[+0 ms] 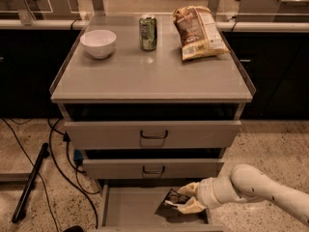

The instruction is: Place rxbar chocolate into bottom drawer

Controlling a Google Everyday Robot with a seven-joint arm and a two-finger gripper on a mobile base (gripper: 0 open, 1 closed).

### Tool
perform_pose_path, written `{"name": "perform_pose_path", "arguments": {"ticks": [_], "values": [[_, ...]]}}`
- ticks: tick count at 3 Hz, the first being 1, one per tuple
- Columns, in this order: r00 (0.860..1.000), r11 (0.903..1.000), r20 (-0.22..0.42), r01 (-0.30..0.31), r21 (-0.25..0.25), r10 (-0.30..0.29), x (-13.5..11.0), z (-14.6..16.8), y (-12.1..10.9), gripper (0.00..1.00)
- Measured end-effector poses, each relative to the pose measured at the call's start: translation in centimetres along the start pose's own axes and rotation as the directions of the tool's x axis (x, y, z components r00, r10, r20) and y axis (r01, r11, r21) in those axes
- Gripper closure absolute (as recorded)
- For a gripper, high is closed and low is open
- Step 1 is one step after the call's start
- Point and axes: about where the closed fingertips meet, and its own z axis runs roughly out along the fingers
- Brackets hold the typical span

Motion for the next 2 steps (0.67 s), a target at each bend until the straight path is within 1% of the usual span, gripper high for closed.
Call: {"name": "perform_pose_path", "arguments": {"ticks": [1, 2], "values": [[0.997, 0.9974, 0.042, 0.072, 0.006, -0.072, 3.4, 6.2, -1.6, 1.0], [0.99, 0.9946, 0.1, 0.1, -0.031, -0.096, 5.3, 12.4, -1.5, 1.0]]}}
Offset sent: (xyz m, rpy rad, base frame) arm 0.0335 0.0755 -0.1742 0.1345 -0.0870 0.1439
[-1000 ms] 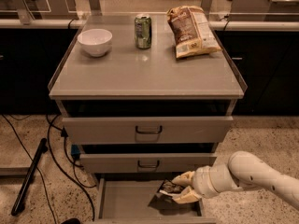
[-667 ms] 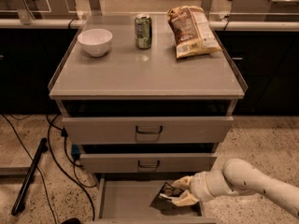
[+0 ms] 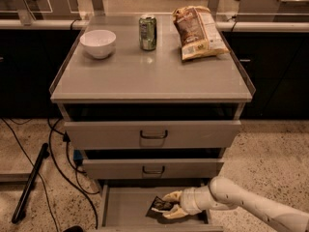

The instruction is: Place rxbar chocolate into bottom drawer

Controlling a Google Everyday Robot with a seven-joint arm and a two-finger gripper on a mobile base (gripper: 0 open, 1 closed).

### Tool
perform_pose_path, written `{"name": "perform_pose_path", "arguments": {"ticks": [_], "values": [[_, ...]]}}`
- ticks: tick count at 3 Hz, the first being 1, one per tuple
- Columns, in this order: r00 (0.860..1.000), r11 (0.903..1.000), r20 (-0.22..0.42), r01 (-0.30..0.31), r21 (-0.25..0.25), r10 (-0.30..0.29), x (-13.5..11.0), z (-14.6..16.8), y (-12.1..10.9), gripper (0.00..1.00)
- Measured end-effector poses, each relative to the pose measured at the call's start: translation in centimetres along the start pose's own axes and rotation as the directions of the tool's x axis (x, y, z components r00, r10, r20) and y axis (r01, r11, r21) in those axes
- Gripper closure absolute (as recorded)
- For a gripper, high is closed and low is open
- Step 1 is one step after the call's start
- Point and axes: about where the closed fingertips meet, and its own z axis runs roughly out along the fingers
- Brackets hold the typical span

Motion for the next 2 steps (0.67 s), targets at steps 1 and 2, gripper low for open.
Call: {"name": "perform_pose_path", "arguments": {"ticks": [1, 2], "values": [[1.0, 1.0, -0.001, 0.001, 0.0, -0.001, 0.0, -0.1, 0.0, 1.0], [0.999, 0.9991, 0.01, 0.032, 0.026, -0.032, 1.0, 1.5, -0.5, 1.0]]}}
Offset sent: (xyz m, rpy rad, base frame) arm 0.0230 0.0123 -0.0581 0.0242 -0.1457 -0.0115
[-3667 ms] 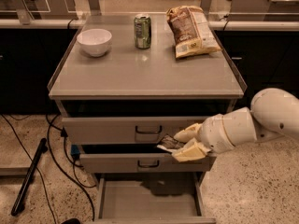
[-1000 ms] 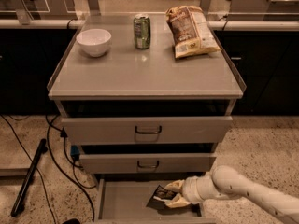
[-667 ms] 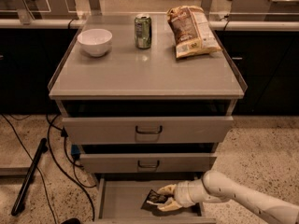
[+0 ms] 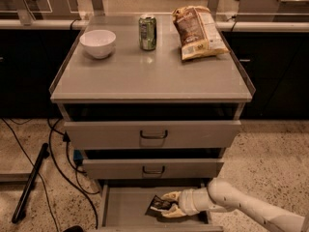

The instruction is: Place rxbar chocolate into bottom drawer

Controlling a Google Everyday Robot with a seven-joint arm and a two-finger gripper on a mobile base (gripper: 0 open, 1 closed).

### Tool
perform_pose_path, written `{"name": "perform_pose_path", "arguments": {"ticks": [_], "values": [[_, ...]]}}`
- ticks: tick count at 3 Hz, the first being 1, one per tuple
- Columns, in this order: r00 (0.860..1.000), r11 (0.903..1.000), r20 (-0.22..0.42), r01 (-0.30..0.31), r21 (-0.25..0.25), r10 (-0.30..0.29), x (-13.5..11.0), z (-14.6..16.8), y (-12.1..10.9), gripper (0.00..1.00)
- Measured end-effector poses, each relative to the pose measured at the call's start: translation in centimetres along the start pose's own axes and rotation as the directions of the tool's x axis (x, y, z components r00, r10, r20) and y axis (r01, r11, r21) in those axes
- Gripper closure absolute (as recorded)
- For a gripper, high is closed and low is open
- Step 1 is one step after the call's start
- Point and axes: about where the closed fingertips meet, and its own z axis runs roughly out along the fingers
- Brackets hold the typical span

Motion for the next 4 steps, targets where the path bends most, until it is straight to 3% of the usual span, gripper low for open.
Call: {"name": "perform_pose_path", "arguments": {"ticks": [2, 4], "values": [[0.996, 0.9954, 0.04, 0.083, 0.048, -0.085, 2.5, 4.7, -1.9, 1.0], [0.996, 0.9961, 0.052, 0.071, 0.052, -0.074, 5.9, 7.9, -3.5, 1.0]]}}
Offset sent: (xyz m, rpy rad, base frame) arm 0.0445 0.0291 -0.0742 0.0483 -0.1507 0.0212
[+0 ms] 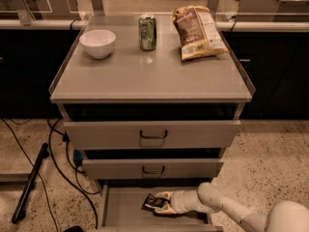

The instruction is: Place rxbar chocolate into bottom drawer

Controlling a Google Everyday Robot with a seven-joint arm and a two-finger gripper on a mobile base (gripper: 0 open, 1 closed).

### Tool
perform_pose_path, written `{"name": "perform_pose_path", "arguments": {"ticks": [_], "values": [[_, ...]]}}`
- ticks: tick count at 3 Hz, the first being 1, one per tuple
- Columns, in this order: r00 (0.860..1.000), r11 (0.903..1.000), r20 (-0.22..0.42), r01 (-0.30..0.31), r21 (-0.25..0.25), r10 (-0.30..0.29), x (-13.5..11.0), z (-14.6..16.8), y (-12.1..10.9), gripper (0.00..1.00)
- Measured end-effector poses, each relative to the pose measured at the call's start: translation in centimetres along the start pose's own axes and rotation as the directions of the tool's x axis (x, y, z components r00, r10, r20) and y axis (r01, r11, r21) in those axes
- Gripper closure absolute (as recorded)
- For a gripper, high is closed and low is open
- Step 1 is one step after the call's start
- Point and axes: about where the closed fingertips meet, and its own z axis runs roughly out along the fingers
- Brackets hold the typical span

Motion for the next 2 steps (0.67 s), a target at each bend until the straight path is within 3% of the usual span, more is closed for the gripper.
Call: {"name": "perform_pose_path", "arguments": {"ticks": [2], "values": [[0.998, 0.9997, -0.052, -0.019, -0.014, 0.018, 3.5, 1.7, 0.0, 1.0]]}}
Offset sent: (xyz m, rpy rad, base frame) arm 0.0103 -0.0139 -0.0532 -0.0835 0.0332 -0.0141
